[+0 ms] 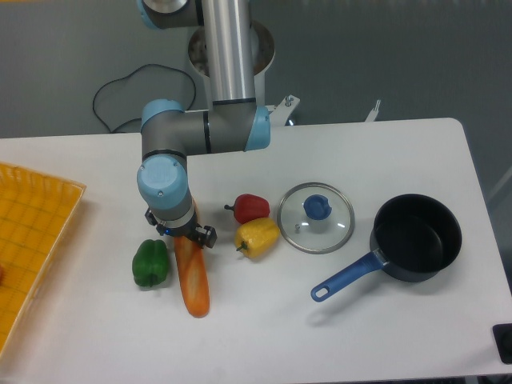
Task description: Pick up the long bread
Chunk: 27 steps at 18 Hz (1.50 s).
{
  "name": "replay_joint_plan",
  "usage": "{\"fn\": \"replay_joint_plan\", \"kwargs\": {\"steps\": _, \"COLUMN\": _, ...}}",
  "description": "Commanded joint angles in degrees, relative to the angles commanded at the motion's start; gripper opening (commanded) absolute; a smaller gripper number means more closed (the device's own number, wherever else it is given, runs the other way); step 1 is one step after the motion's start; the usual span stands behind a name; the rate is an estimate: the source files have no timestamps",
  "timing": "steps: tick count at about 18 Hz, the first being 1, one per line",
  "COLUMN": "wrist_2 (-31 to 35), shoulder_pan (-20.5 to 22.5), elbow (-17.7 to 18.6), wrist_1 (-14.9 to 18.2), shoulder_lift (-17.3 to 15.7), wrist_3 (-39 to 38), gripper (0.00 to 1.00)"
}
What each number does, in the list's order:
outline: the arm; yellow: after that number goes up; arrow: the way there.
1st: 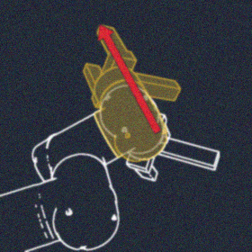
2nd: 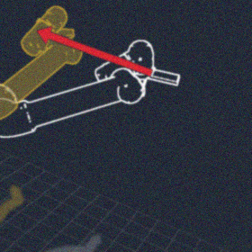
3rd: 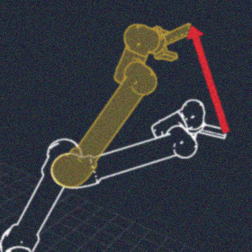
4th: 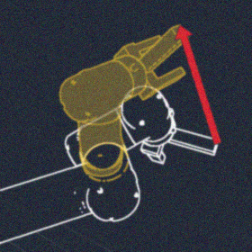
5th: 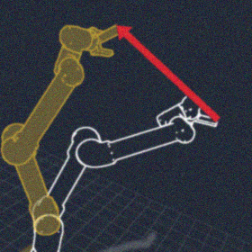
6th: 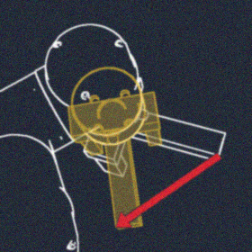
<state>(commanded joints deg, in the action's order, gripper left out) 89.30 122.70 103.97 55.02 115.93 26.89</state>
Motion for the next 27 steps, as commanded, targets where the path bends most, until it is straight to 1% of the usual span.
{"fn": "replay_joint_plan", "kwargs": {"steps": 2, "wrist_2": 0.0, "shoulder_pan": 0.0, "elbow": 0.0, "wrist_1": 0.0, "shoulder_lift": -0.1, "wrist_3": 0.0, "gripper": 0.42}}
{"fn": "replay_joint_plan", "kwargs": {"steps": 4, "wrist_2": 0.0, "shoulder_pan": 0.0, "elbow": 0.0, "wrist_1": 0.0, "shoulder_lift": -0.2, "wrist_3": 0.0, "gripper": 0.26}}
{"fn": "replay_joint_plan", "kwargs": {"steps": 7, "wrist_2": 0.0, "shoulder_pan": 0.1, "elbow": -0.2, "wrist_1": 0.1, "shoulder_lift": -0.6, "wrist_3": 0.1, "gripper": 0.08}}
{"fn": "replay_joint_plan", "kwargs": {"steps": 9, "wrist_2": 0.0, "shoulder_pan": 0.3, "elbow": -0.4, "wrist_1": 0.1, "shoulder_lift": -0.8, "wrist_3": 0.3, "gripper": 0.03}}
{"fn": "replay_joint_plan", "kwargs": {"steps": 13, "wrist_2": 0.0, "shoulder_pan": 1.1, "elbow": -1.4, "wrist_1": 0.3, "shoulder_lift": -2.2, "wrist_3": 0.5, "gripper": 0.03}}
{"fn": "replay_joint_plan", "kwargs": {"steps": 17, "wrist_2": 0.1, "shoulder_pan": 2.8, "elbow": -2.7, "wrist_1": 1.6, "shoulder_lift": -4.8, "wrist_3": 0.7, "gripper": 0.03}}
{"fn": "replay_joint_plan", "kwargs": {"steps": 18, "wrist_2": 0.1, "shoulder_pan": 3.2, "elbow": -3.4, "wrist_1": 2.7, "shoulder_lift": -5.4, "wrist_3": 0.7, "gripper": 0.03}}
{"fn": "replay_joint_plan", "kwargs": {"steps": 20, "wrist_2": 0.1, "shoulder_pan": 4.6, "elbow": -5.2, "wrist_1": 7.0, "shoulder_lift": -6.0, "wrist_3": 1.4, "gripper": 0.03}}
{"fn": "replay_joint_plan", "kwargs": {"steps": 22, "wrist_2": 0.0, "shoulder_pan": 6.1, "elbow": -7.4, "wrist_1": 12.8, "shoulder_lift": -7.0, "wrist_3": 3.9, "gripper": 0.03}}
{"fn": "replay_joint_plan", "kwargs": {"steps": 23, "wrist_2": -0.2, "shoulder_pan": 7.0, "elbow": -8.5, "wrist_1": 15.2, "shoulder_lift": -7.2, "wrist_3": 5.3, "gripper": 0.03}}
{"fn": "replay_joint_plan", "kwargs": {"steps": 25, "wrist_2": -0.3, "shoulder_pan": 8.8, "elbow": -10.4, "wrist_1": 18.1, "shoulder_lift": -7.3, "wrist_3": 8.0, "gripper": 0.03}}
{"fn": "replay_joint_plan", "kwargs": {"steps": 27, "wrist_2": -0.4, "shoulder_pan": 11.3, "elbow": -12.2, "wrist_1": 20.8, "shoulder_lift": -8.4, "wrist_3": 11.8, "gripper": 0.03}}
